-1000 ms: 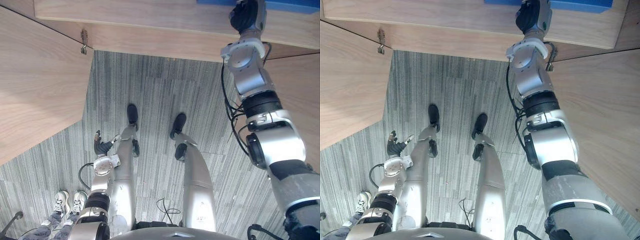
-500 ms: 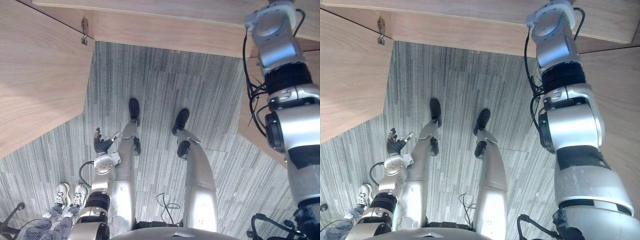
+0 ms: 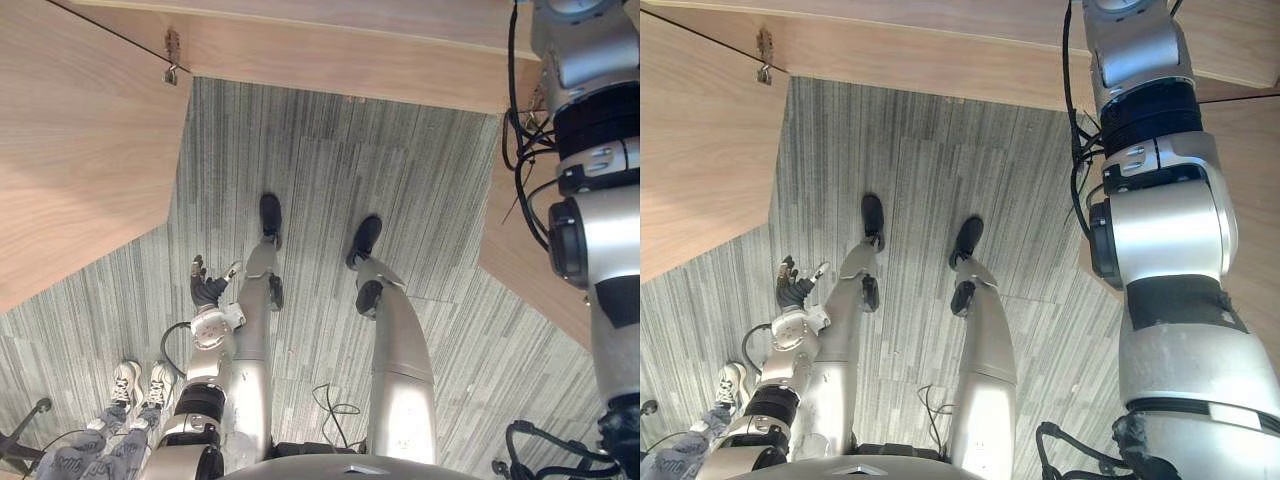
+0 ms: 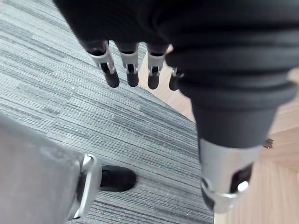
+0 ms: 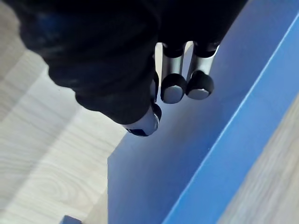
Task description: Walk over to the cabinet, pick up the folder, carry it to the office cabinet, place the folder inside the office cabinet, then close the office cabinet door
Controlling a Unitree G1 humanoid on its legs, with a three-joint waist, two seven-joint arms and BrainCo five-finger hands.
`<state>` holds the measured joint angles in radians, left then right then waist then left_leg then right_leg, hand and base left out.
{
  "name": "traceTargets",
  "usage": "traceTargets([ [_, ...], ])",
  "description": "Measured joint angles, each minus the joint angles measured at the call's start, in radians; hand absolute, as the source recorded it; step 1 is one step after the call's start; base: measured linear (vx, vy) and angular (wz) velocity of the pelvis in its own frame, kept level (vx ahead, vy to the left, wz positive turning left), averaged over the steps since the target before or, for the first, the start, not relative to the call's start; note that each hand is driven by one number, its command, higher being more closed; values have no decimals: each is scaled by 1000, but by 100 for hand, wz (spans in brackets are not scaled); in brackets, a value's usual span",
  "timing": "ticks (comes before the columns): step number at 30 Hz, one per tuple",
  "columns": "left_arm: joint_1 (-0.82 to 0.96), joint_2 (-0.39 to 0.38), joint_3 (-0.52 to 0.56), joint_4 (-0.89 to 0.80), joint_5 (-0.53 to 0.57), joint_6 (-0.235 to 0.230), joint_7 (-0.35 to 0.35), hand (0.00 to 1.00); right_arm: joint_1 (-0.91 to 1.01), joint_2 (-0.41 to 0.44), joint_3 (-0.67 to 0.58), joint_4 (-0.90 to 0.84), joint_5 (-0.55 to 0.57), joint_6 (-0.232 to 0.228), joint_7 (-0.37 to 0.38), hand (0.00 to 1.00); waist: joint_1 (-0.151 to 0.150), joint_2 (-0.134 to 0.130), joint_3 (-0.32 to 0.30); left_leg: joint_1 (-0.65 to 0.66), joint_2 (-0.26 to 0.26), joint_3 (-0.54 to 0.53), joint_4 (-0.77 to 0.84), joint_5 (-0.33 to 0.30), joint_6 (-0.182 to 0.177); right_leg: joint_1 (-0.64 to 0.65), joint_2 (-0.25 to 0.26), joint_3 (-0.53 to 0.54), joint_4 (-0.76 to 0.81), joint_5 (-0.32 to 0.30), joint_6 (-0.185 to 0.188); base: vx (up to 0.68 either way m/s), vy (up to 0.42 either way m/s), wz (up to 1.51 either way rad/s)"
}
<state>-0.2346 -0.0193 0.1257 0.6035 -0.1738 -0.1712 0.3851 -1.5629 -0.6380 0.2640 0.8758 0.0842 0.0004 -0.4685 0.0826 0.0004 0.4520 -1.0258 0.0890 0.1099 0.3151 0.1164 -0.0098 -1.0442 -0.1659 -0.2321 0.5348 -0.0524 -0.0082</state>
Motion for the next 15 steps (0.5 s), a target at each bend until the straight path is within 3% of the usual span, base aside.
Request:
traceTargets([
  [6, 0, -3, 4, 2, 0, 1, 0, 0, 171, 3, -84, -137, -15, -14, -23, 100, 0, 0, 0, 9, 1, 1, -6, 4, 0, 8, 1, -2, -4, 2, -1, -19, -43, 0],
  [15, 0, -10, 29, 11, 3, 4, 1, 0, 306, 43, -129, -200, -203, -2, -34, 100, 0, 1, 0, 26, 9, 3, -8, 2, -1, 31, 12, -1, -23, 8, -1, -13, -44, -3],
])
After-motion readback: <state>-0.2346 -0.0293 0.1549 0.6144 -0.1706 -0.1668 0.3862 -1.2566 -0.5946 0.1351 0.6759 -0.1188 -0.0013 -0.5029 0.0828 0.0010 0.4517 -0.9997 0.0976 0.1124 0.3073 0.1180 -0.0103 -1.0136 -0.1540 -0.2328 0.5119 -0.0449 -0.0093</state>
